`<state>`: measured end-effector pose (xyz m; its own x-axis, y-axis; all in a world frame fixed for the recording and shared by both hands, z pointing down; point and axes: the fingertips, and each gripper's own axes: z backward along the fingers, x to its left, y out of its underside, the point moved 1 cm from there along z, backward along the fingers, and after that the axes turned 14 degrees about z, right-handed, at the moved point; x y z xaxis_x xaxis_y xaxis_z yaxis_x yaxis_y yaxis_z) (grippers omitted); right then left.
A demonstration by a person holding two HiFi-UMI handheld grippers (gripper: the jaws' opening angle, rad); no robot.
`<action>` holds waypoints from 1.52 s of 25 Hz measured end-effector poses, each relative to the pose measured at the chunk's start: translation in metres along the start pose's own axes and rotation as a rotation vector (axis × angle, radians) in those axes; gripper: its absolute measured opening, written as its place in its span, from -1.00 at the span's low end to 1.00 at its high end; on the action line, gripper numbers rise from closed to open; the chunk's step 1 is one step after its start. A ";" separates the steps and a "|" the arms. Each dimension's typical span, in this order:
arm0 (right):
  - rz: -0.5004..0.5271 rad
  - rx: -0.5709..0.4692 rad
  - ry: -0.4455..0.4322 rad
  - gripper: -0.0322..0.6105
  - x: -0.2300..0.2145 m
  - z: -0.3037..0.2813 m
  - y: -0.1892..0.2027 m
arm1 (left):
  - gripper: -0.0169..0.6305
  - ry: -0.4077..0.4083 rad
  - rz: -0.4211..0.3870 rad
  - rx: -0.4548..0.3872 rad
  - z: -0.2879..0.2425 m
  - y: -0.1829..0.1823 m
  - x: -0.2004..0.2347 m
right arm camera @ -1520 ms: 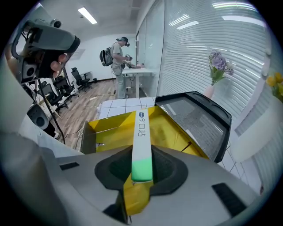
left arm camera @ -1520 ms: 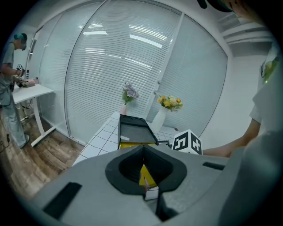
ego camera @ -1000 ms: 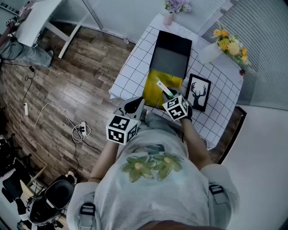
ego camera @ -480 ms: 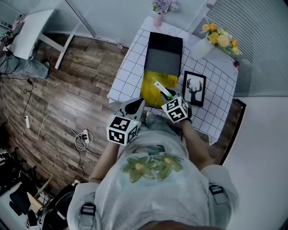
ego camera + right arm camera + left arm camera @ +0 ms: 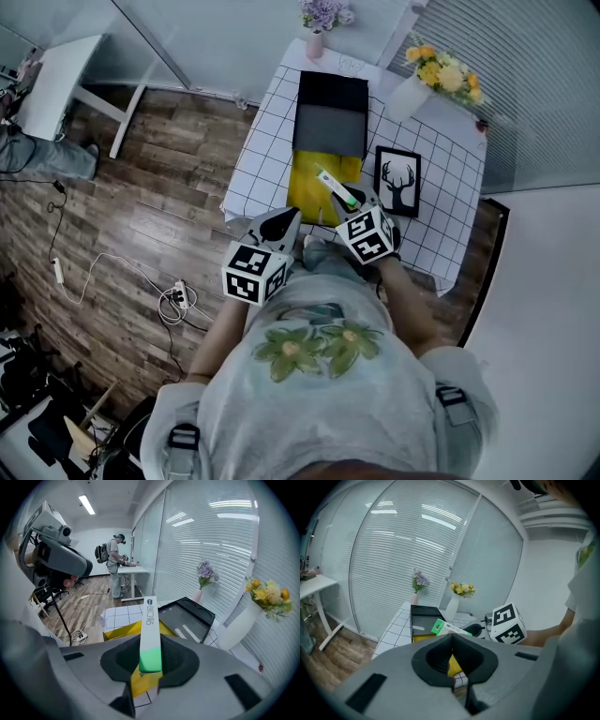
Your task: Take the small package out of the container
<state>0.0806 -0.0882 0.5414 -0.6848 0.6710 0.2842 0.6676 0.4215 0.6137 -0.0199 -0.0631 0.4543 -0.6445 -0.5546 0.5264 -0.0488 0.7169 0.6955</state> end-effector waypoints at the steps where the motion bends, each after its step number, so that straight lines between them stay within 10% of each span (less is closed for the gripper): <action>1: 0.003 -0.004 0.003 -0.63 0.000 0.003 -0.001 | -0.93 0.002 -0.001 0.000 0.000 0.000 -0.001; 38: 0.057 -0.114 0.090 -0.63 0.029 0.107 -0.047 | -0.93 0.063 -0.011 0.006 0.019 0.032 -0.032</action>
<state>0.0609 -0.0233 0.4425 -0.6739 0.6321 0.3826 0.6719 0.3087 0.6732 -0.0152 -0.0149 0.4504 -0.5947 -0.5879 0.5483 -0.0609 0.7130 0.6985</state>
